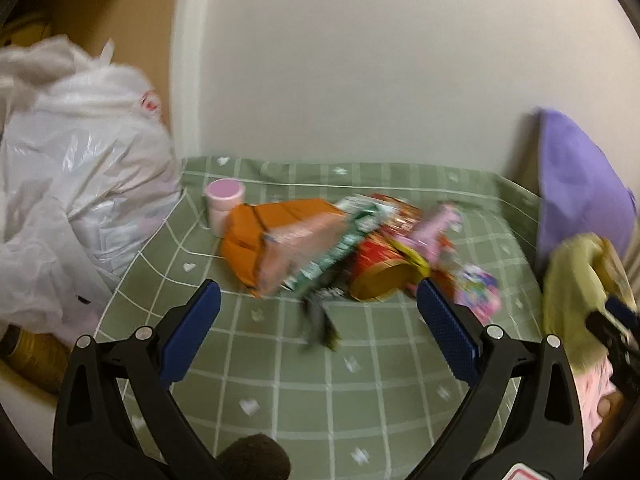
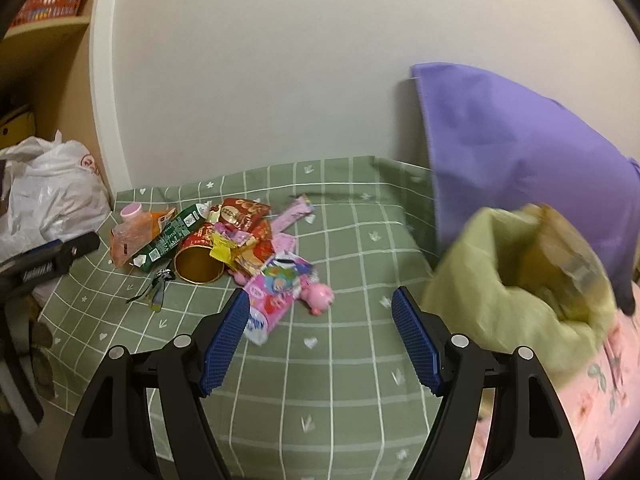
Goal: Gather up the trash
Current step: 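Grasp the orange bag with the left tool while the right tool grasps the pink tissue pack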
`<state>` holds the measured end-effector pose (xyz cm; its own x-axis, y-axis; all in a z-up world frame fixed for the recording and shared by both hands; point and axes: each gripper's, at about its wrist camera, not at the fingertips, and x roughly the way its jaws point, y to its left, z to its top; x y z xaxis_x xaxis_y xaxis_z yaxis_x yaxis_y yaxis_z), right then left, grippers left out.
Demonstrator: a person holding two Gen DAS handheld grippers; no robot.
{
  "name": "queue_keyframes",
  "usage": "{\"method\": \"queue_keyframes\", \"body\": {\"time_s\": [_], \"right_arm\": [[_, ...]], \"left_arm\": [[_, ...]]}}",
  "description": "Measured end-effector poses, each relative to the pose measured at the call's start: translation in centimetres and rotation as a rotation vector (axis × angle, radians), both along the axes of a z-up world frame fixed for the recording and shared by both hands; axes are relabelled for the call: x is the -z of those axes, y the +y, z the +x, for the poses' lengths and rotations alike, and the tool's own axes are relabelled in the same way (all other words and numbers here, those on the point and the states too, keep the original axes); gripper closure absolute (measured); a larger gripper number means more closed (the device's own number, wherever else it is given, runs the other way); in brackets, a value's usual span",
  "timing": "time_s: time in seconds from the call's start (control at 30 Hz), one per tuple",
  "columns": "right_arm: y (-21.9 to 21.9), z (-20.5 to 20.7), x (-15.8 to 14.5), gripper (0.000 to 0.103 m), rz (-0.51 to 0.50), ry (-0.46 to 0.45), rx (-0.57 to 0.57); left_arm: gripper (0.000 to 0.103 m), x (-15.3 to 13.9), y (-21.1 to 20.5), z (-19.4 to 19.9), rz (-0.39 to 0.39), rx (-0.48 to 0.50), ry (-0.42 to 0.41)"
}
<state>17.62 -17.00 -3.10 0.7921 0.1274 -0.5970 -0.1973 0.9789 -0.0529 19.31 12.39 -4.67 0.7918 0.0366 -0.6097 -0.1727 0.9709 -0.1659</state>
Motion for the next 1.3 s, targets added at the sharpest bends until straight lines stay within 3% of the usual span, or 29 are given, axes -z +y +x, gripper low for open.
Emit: {"method": "queue_keyframes", "body": {"time_s": [0.13,0.33,0.43,0.57,0.67,0.73,0.8,0.9,0.97,1.03,1.17,1.23,1.3], "right_arm": [[0.5,3.6,1.5,0.033,-0.015,0.015,-0.043],[0.2,7.2,3.7,0.033,0.027,0.048,-0.074],[-0.1,8.4,5.0,0.033,0.052,0.072,-0.082],[0.0,9.2,6.0,0.033,0.051,0.1,-0.088],[0.5,9.6,6.3,0.033,0.049,0.116,-0.093],[0.9,9.7,6.4,0.033,0.029,0.115,-0.1],[1.3,9.6,6.4,0.034,0.004,0.11,-0.1],[1.2,9.3,6.0,0.034,0.011,0.115,-0.094],[1.1,9.5,6.2,0.035,0.028,0.132,-0.109],[1.2,9.9,6.5,0.049,0.047,0.164,-0.128],[1.6,11.3,7.3,0.05,0.103,0.205,-0.126],[2.0,12.2,7.5,0.05,0.095,0.205,-0.119],[2.5,13.7,8.6,0.053,0.075,0.262,-0.131]], "left_arm": [[0.009,1.2,2.4,4.2,-0.033,-0.052,0.058],[0.009,3.8,6.5,9.4,-0.157,-0.115,0.158],[0.021,5.6,7.7,10.7,-0.202,-0.141,0.225],[0.026,7.5,7.5,11.2,-0.233,-0.107,0.288],[0.033,7.9,6.9,11.0,-0.207,-0.098,0.258],[0.048,8.0,6.8,11.0,-0.229,-0.098,0.26],[0.076,7.8,7.0,10.6,-0.26,-0.086,0.252],[0.091,6.7,6.3,9.5,-0.245,-0.047,0.233],[0.094,5.7,5.7,8.6,-0.218,-0.027,0.214],[0.096,4.7,5.4,7.7,-0.207,-0.003,0.184],[0.098,2.8,4.6,6.9,-0.159,0.041,0.138],[0.098,2.2,4.2,6.8,-0.138,0.062,0.124],[0.098,1.9,4.0,6.9,-0.123,0.08,0.116]]}}
